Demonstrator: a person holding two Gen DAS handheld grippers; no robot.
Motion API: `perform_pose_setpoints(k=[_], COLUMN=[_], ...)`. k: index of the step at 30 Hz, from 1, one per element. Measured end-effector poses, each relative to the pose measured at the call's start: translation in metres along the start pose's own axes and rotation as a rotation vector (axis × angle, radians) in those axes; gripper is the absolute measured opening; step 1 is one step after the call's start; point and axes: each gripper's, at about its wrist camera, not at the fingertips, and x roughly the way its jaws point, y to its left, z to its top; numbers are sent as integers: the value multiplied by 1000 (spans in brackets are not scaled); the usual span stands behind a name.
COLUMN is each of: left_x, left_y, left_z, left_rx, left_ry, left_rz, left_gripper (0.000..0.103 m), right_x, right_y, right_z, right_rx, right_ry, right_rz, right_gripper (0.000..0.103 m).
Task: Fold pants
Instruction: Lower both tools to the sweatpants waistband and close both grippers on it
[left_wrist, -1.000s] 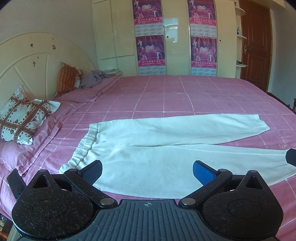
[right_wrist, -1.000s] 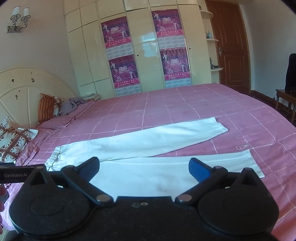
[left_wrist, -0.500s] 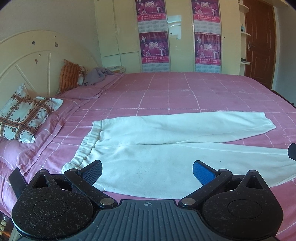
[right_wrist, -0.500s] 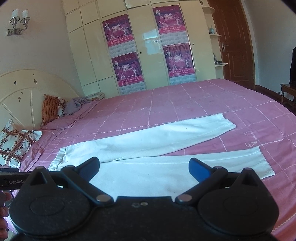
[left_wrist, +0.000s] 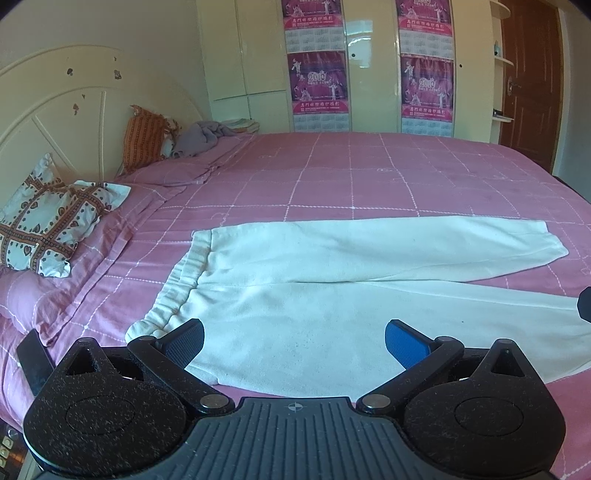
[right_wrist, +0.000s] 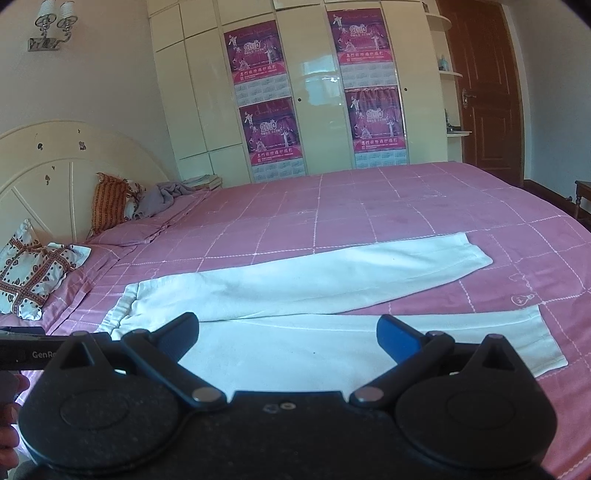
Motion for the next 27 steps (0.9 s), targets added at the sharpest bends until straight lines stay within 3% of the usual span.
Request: perform_pose_setpoints(k=[15, 27], left_x=[65, 154], left_y=[18, 49], left_z=[21, 43], left_rx=[-3, -39], left_ry=[52, 130], left_rz=[72, 125], left_gripper=[103, 103], right_x=[55, 137], right_y=[24, 49], right_z=[7, 24], right_rx=[-61, -179], right_ry=[36, 86], right_rz=[45, 104], right_gripper=[103, 96])
